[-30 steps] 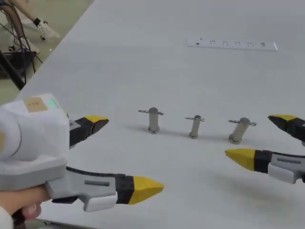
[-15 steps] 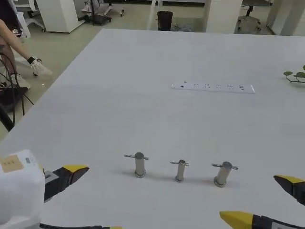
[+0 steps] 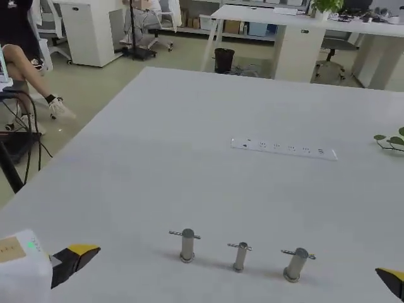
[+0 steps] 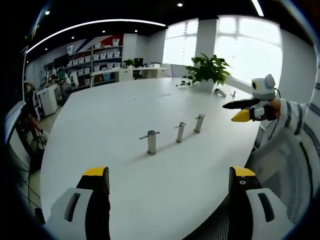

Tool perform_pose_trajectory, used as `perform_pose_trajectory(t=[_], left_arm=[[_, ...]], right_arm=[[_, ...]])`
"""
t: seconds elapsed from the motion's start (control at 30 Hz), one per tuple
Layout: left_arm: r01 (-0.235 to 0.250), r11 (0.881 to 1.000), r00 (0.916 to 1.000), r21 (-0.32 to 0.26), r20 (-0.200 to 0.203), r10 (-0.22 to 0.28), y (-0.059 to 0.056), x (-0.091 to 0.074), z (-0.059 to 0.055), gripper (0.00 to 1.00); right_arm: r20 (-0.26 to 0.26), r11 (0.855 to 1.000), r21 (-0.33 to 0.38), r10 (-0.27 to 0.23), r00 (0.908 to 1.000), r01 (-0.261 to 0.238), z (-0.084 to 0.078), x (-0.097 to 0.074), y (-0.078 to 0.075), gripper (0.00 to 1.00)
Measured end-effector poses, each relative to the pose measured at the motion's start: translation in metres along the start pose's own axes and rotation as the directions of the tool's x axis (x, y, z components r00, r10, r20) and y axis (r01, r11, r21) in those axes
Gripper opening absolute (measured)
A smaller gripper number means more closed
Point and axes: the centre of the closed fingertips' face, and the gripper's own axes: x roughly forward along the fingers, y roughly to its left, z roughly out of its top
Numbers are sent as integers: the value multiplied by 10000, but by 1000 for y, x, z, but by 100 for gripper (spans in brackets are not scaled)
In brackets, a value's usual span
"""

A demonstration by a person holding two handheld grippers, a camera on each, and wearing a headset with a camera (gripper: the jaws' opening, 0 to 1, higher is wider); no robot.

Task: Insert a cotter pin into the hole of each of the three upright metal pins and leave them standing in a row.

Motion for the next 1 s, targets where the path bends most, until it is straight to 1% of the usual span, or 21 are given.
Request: perform_pose_trajectory(t=[0.07, 0.17, 0.23, 0.4, 0.47, 0.53, 0.6, 0.7, 0.8, 0.87, 1.0], left_arm=[[-44, 9998, 10000, -172, 83, 46, 1, -2, -1, 99], [-15, 9996, 9999, -268, 165, 19, 0, -3, -1, 99], [20, 9994, 9998, -353, 198, -13, -1, -2, -2, 99], [172, 9993, 9997, -328, 169, -167, -2, 0, -2, 99], [185, 9993, 9997, -330, 160, -179, -2, 2, -1, 99], [341, 9985, 9994, -422, -12, -342, -4, 4, -3, 99], [306, 9988, 9995, -389, -75, -309, -4, 6, -3, 99], [393, 9984, 9992, -418, -69, -396, -6, 8, -4, 99], [375, 9980, 9992, -505, -83, -379, -7, 11, -5, 99], [341, 9978, 9993, -568, -150, -350, -7, 12, -7, 99], [231, 9965, 9993, -803, -269, -254, -8, 12, -11, 99]], right_arm=[[84, 9999, 129, -90, 9999, 89, 1, -3, 1, 93], [103, 9995, 194, -233, 9997, 231, 0, -7, 2, 93], [43, 9991, 146, -394, 9992, 393, -2, -10, 1, 93], [-177, 9978, 111, -651, 9977, 653, -7, -14, 0, 93], [-259, 9978, 84, -659, 9975, 661, -8, -16, 1, 93], [-520, 9981, 1, -621, 9967, 622, -12, -16, 2, 93], [-690, 9976, -217, -673, 9953, 659, -13, -16, 1, 93], [-725, 9973, -230, -717, 9948, 702, -11, -16, 0, 93], [-652, 9972, -47, -751, 9950, 749, -10, -14, -1, 92], [-796, 9976, 73, -677, 9945, 685, -13, -11, 0, 92], [-1054, 9984, -91, -563, 9928, 556, -17, -8, 2, 91]])
